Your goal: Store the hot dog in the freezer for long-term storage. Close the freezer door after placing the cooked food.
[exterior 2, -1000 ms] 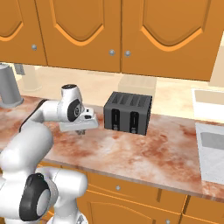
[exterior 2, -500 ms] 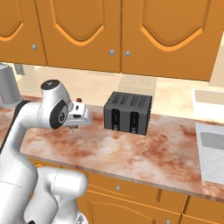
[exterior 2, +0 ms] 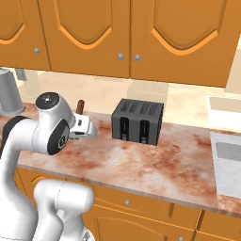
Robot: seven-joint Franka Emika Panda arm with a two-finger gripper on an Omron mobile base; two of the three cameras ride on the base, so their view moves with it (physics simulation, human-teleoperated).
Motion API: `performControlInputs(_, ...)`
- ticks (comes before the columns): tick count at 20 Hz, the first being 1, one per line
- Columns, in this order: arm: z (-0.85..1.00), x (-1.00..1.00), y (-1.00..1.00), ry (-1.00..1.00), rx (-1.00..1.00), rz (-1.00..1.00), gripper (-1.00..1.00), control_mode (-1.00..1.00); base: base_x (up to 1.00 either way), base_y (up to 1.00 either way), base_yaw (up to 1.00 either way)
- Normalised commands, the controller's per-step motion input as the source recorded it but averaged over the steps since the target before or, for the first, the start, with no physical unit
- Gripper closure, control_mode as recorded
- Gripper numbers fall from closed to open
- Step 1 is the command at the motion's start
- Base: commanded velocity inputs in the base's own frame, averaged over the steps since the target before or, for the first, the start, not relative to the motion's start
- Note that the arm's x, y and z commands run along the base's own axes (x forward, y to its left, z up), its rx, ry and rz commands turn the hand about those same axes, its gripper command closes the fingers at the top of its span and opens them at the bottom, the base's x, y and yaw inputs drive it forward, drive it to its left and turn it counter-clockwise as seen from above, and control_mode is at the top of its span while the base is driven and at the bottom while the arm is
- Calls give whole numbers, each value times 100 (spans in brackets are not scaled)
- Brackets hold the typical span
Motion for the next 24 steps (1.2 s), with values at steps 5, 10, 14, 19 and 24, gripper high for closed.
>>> performControlInputs(5,17,-42,0,-7,1,0,100,-100,0,0,0)
performControlInputs(10,15,-38,0,-1,0,0,100,-100,0,0,0)
performControlInputs(14,8,-44,6,0,0,0,100,-100,0,0,0)
performControlInputs(19,0,-10,1,0,0,0,100,-100,0,0,0)
performControlInputs(24,0,0,0,0,0,0,100,-100,0,0,0)
